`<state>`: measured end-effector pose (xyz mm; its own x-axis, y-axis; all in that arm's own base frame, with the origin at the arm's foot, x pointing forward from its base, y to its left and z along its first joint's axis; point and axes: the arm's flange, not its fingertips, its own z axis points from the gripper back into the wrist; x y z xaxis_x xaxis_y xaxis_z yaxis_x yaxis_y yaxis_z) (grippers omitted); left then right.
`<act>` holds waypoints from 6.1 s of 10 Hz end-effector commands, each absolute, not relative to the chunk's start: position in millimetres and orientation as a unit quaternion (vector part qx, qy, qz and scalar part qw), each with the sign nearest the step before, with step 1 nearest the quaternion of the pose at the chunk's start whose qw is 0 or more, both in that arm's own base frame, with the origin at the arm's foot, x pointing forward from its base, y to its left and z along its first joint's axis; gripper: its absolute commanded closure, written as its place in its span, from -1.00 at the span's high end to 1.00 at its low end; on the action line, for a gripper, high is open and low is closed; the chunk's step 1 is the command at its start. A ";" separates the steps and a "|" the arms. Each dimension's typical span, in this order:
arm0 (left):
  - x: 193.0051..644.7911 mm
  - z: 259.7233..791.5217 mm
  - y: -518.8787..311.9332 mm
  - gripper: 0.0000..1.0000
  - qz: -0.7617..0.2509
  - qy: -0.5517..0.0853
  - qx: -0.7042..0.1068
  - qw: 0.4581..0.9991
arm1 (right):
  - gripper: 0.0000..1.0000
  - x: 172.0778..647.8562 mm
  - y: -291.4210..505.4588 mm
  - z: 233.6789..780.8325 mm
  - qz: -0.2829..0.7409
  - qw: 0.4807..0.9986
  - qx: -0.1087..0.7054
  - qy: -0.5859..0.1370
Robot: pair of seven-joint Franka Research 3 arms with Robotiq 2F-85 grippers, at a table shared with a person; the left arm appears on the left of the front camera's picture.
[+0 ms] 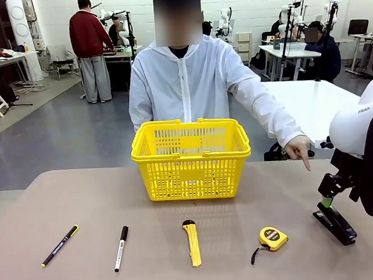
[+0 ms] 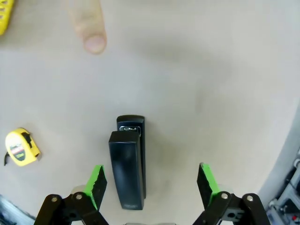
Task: Place the items the person wants into the basket.
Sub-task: Pick up the item the person points to and place it in the Market Basket.
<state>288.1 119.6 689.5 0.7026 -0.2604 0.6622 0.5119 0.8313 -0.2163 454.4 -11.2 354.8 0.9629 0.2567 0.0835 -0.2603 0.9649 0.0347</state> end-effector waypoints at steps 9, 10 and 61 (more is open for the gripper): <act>288.1 690.8 121.2 1.00 -0.222 -0.320 -0.201 0.898 | 1.00 448.8 -6.6 321.0 0.164 0.986 0.043 0.005; 288.1 690.8 121.2 1.00 -0.222 -0.320 -0.201 0.898 | 0.37 447.4 -5.5 320.0 0.177 0.983 0.047 0.017; 288.1 690.8 121.2 1.00 -0.222 -0.320 -0.201 0.898 | 1.00 647.9 364.0 468.4 0.582 0.812 0.034 -0.008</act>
